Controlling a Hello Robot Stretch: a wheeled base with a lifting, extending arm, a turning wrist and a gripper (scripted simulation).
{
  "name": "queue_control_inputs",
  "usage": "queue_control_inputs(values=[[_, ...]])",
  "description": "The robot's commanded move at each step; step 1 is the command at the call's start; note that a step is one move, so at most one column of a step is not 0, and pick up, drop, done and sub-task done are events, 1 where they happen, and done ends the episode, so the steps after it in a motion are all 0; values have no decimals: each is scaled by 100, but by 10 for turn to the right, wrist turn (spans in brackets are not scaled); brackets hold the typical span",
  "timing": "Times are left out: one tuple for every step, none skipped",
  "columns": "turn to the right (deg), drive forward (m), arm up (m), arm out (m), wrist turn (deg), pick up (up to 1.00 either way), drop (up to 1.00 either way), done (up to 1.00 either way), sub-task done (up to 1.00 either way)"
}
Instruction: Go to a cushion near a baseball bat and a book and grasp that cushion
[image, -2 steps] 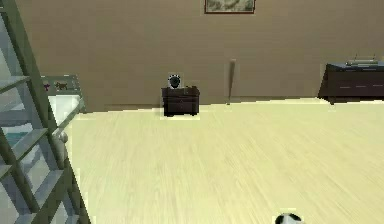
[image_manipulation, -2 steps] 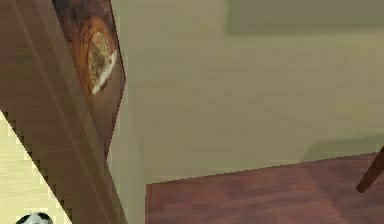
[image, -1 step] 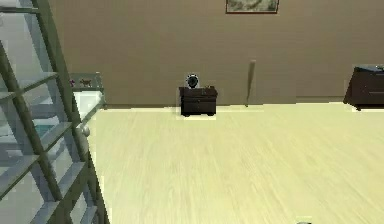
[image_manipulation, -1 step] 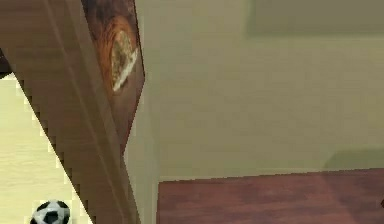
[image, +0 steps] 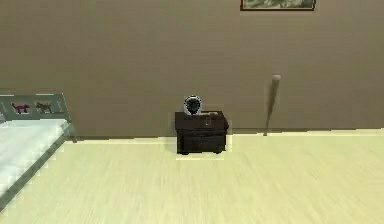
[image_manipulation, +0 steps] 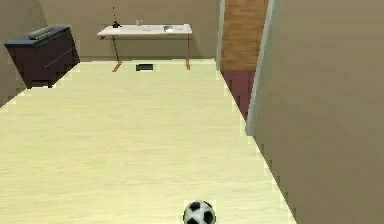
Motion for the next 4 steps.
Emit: queue_control_inputs(values=[[-120, 0, 0, 0, 0, 0, 0, 0, 0], [0, 20, 0, 0, 0, 0, 0, 0, 0], [-450, 0, 0, 0, 0, 0, 0, 0, 0], [-180, 0, 0, 0, 0, 0, 0, 0, 0]])
